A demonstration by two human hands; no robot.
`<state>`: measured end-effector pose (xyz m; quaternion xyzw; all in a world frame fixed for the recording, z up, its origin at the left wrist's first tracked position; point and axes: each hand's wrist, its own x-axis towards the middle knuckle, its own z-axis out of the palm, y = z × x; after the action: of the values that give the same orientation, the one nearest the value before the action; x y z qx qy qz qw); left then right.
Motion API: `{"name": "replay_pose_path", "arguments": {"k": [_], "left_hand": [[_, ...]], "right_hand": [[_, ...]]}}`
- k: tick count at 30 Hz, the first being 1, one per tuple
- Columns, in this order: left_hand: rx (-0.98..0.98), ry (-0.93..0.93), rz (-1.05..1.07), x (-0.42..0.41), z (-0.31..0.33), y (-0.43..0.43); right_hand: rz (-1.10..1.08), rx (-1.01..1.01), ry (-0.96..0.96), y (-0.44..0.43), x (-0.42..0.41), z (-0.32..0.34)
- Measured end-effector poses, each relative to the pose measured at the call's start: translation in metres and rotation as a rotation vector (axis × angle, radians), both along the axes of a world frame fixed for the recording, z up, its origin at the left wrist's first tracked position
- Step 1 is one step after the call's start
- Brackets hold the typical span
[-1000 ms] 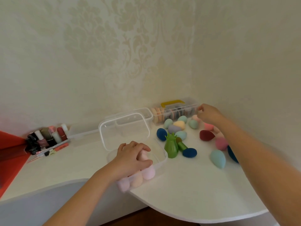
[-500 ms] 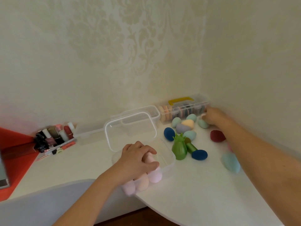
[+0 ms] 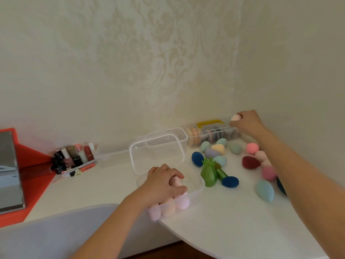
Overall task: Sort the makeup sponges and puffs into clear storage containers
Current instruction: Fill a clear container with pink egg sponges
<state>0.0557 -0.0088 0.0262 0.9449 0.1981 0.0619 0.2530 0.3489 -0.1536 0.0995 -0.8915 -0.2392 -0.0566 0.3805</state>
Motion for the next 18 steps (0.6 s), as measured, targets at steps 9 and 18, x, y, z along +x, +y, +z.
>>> {"name": "replay_pose_path", "arguments": {"k": [9, 18], "left_hand": [[-0.003, -0.034, 0.018, -0.002, 0.002, -0.004], [0.02, -0.018, 0.024, -0.006, 0.007, -0.009]], "right_hand": [[0.426, -0.117, -0.007, -0.015, -0.127, 0.038], [0.632, -0.509, -0.129, 0.015, -0.19, -0.002]]}}
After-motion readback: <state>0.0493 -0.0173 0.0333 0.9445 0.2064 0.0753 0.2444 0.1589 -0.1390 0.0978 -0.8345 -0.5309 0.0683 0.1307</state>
